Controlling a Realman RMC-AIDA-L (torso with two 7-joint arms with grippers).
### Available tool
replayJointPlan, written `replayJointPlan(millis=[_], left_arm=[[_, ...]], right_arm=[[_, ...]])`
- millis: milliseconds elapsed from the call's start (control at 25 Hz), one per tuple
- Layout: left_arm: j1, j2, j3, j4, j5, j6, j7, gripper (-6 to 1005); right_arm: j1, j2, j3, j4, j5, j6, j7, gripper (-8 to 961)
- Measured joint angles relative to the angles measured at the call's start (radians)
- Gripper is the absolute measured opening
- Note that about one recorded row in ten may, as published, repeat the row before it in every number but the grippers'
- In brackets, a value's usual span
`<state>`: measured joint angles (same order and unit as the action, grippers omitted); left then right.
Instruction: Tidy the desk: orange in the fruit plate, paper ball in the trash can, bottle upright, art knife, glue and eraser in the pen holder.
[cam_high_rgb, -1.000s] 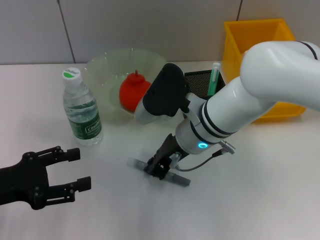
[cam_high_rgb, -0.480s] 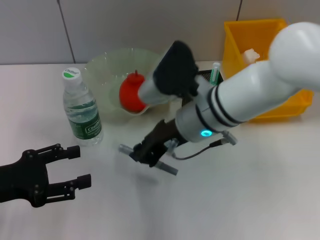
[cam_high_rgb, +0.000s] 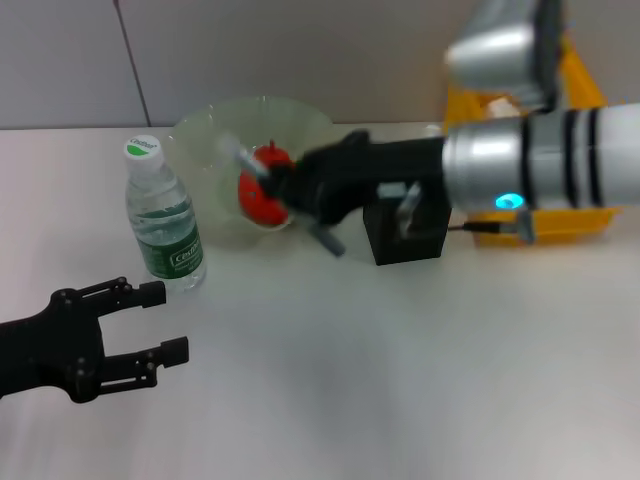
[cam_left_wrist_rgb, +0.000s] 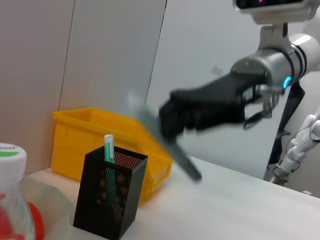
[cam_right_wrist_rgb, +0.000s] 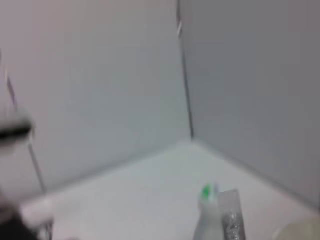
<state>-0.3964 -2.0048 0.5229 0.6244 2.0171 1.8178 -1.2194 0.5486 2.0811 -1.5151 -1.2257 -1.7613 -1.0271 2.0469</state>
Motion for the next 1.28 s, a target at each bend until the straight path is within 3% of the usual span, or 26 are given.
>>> replayJointPlan(millis=[120, 360, 520, 920, 1280], left_arm=[[-0.002, 0.002, -0.001, 0.000, -0.002, 0.001, 0.000, 811], [-0.003, 0.005, -0.022, 0.000, -0.012, 0.004, 0.004, 811], [-0.002, 0.005, -0.023, 0.000, -0.012, 0.001, 0.013, 811], [0.003, 0.002, -0.021, 0.000, -0.011, 0.004, 0.014, 811], [0.022, -0.007, -0.022, 0.000, -0.011, 0.011, 0.019, 811]], right_arm=[[-0.041, -0.001, 0.091, 0.017, 0.129, -0.007, -0.097, 128], [-0.044, -0.001, 0.207, 0.100, 0.227, -0.015, -0.200, 126], [-0.011, 0.000, 0.297, 0.272, 0.350, -0.010, -0.395, 125], [0.050, -0.002, 0.393, 0.472, 0.385, -0.004, -0.587, 124], [0.032, -0.004, 0.397, 0.510, 0.381, -0.003, -0.665, 121]])
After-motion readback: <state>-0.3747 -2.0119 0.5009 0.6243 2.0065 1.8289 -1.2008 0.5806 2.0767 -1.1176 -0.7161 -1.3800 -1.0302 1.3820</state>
